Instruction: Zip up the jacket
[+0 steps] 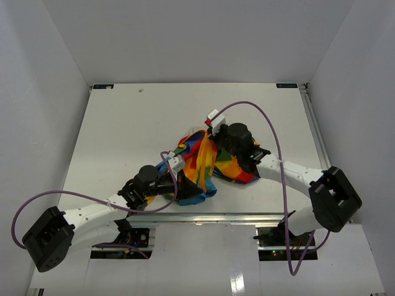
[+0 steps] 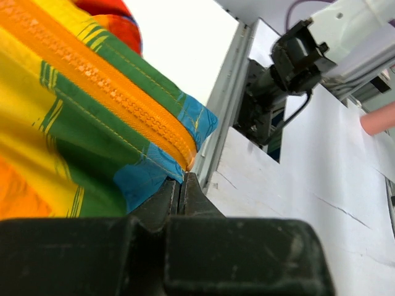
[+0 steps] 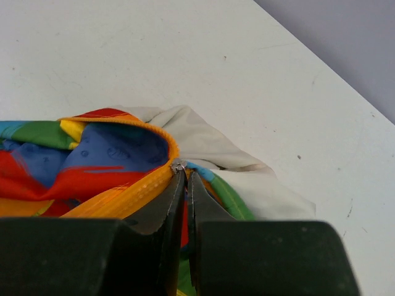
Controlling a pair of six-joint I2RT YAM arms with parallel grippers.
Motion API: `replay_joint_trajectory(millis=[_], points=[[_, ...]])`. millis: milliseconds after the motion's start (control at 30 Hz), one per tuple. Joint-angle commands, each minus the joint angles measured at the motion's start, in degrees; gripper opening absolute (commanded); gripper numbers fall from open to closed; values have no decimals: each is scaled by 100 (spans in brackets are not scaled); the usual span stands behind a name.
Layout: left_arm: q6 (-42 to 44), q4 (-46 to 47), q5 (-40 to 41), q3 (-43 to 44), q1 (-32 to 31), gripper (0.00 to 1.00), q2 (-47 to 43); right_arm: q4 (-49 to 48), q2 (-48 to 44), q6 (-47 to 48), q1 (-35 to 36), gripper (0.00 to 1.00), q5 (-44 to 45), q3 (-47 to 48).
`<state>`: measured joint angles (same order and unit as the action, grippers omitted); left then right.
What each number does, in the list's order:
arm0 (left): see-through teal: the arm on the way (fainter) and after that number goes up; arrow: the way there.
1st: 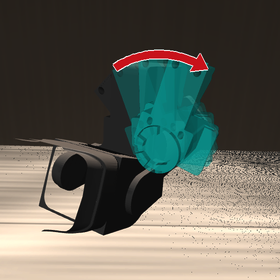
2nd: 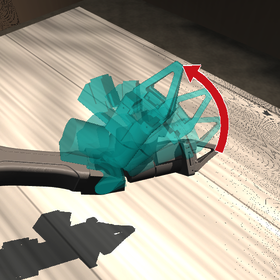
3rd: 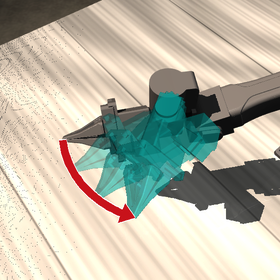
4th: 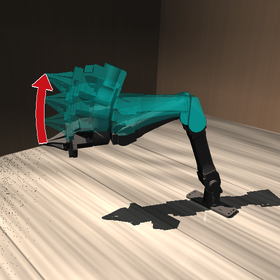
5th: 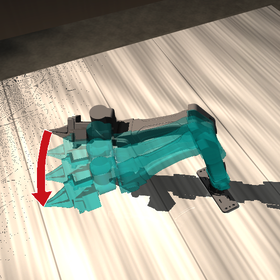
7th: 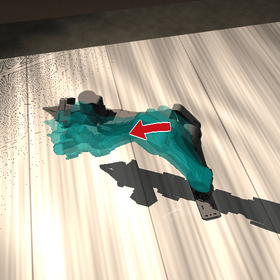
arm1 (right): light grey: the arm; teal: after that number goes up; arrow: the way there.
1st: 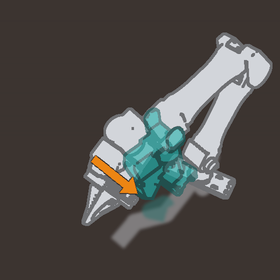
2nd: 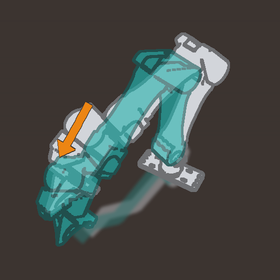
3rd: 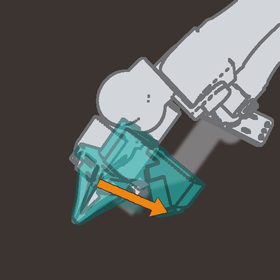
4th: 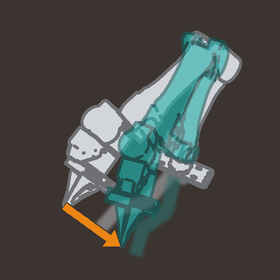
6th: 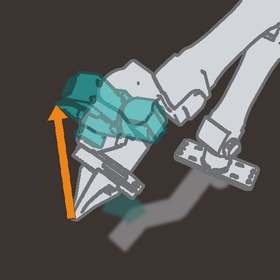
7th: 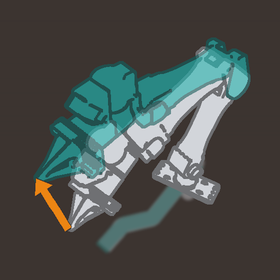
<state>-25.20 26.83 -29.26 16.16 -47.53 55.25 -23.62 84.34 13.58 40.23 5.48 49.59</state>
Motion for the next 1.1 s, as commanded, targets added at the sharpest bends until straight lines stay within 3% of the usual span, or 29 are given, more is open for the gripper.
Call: replay_joint_trajectory(millis=[0, 233, 467, 600, 667, 733, 867, 933, 1000, 1067], points=[[-153, -782, -432, -232, -248, 0, -404, -1178, 449, -390, -1257, 8, 288, 652], [-270, -964, -51, -392, -248, 0, -675, -1292, 923, -763, -2114, 8, -121, 1026], [-367, -1227, 236, -419, -257, 0, -1053, -1138, 1149, -882, -2470, 8, -34, 1563], [-398, -1778, 672, -353, -257, 0, -1507, -972, 1251, -950, -2739, 8, -39, 1881], [-341, -2055, 1377, -257, -257, 0, -1711, -859, 1243, -1179, -2862, 8, -387, 1856], [-458, -2186, 2058, -122, -249, 6, -1692, -892, 1144, -1355, -2871, 8, -815, 1659], [-607, -2313, 2494, 50, -248, 48, -1602, -666, 914, -1746, -2862, 8, -1917, 1277], [-570, -2358, 2529, 190, -248, 50, -1723, -411, 758, -1990, -2847, 10, -2076, 1108], [-541, -2592, 2819, 515, -248, 55, -1816, -301, 352, -2256, -2819, 32, -2158, 678], [-431, -2872, 2990, 1061, -248, 59, -1816, 167, 77, -2329, -2670, 42, -2055, 520]])
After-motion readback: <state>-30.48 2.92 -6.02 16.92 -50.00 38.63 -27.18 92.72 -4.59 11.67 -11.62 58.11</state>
